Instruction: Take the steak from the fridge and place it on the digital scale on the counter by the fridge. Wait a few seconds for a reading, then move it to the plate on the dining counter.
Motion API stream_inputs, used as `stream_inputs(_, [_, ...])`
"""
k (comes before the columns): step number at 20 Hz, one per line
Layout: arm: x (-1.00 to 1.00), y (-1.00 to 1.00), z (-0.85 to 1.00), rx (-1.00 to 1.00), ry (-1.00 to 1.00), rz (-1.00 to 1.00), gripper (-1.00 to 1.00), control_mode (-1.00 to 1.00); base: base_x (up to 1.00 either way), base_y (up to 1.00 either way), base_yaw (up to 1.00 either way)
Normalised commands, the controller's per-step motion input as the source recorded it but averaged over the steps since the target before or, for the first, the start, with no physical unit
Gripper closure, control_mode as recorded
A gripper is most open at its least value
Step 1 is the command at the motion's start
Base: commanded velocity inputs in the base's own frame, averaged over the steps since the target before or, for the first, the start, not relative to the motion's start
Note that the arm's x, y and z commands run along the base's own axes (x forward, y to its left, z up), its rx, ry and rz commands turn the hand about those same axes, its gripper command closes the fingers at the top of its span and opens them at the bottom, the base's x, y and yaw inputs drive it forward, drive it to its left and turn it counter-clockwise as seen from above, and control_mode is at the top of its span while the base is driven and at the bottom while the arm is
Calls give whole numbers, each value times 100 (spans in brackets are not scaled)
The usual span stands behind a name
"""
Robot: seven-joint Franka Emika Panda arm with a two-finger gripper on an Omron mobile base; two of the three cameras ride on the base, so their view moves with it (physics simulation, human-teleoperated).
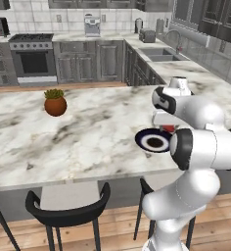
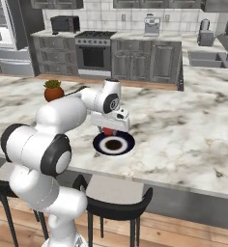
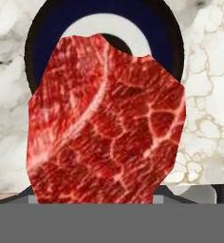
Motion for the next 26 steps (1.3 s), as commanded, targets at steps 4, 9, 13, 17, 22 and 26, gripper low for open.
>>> stream_inputs(4, [2,6,-34,0,0,0,100,-100,0,0,0])
stream_inputs(9, [11,4,-3,0,1,0,100,-100,0,0,0])
stream_inputs(13, [52,23,-37,0,1,0,100,-100,0,0,0])
stream_inputs(17, [66,22,-18,0,0,0,100,-100,0,0,0])
stream_inputs(22, [44,8,-24,0,0,0,100,-100,0,0,0])
stream_inputs(26, [36,-1,-26,0,0,0,100,-100,0,0,0])
